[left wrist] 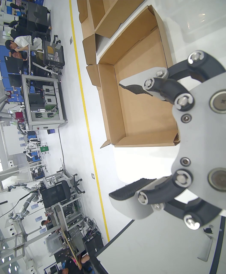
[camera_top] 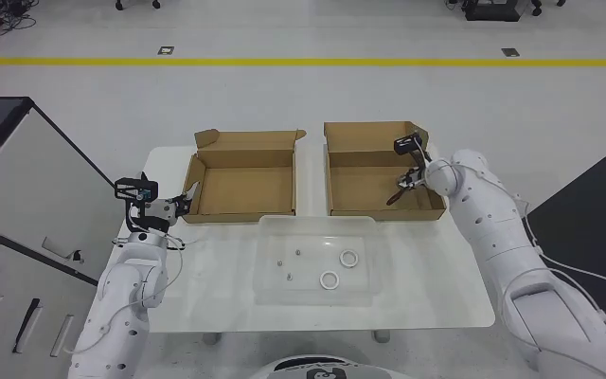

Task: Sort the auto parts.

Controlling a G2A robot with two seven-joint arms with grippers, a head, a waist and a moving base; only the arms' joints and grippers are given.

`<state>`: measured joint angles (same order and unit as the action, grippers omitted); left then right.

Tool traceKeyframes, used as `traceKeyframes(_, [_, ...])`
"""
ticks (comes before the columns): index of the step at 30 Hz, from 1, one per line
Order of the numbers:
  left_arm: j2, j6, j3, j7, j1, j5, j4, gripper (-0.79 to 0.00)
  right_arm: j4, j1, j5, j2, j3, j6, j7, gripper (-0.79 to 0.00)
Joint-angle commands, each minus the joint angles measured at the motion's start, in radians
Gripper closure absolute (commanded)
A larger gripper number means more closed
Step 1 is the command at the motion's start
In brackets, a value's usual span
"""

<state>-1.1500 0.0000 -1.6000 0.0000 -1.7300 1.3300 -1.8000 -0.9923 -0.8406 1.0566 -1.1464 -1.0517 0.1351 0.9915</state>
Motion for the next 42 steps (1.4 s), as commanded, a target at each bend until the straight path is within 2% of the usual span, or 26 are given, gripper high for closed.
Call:
traceKeyframes(1, [0.000,0.000,0.000,0.000,0.000,0.000,0.000,-0.785,0.013,0.005,0.002,-0.003,0.005,0.000,-0.007,0.000])
traceKeyframes(17, [0.000,0.000,0.000,0.000,0.000,0.000,0.000,-0.785,0.108,0.038,-0.003,-0.028,0.046,-0.004,-0.037,0.000])
traceKeyframes(19, [0.000,0.000,0.000,0.000,0.000,0.000,0.000,-0.785,0.116,0.042,-0.004,-0.031,0.048,-0.003,-0.038,-0.142])
traceKeyframes(21, [0.000,0.000,0.000,0.000,0.000,0.000,0.000,-0.785,0.125,0.045,-0.004,-0.033,0.050,-0.005,-0.044,-0.197])
traceKeyframes(25, [0.000,0.000,0.000,0.000,0.000,0.000,0.000,-0.785,0.136,0.049,-0.002,-0.036,0.052,-0.005,-0.053,-0.215])
traceKeyframes(31, [0.000,0.000,0.000,0.000,0.000,0.000,0.000,-0.785,0.144,0.052,-0.007,-0.039,0.049,-0.001,-0.074,-0.283])
traceKeyframes(34, [0.000,0.000,0.000,0.000,0.000,0.000,0.000,-0.785,0.131,0.052,-0.012,-0.039,0.041,0.004,-0.093,-0.354])
traceKeyframes(35, [0.000,0.000,0.000,0.000,0.000,0.000,0.000,-0.785,0.123,0.051,-0.010,-0.037,0.037,0.003,-0.098,-0.437])
traceKeyframes(36, [0.000,0.000,0.000,0.000,0.000,0.000,0.000,-0.785,0.110,0.049,-0.013,-0.036,0.031,0.005,-0.108,-0.785])
traceKeyframes(42, [0.000,0.000,0.000,0.000,0.000,0.000,0.000,-0.785,-0.013,0.011,-0.011,-0.017,-0.020,0.027,-0.128,-0.785])
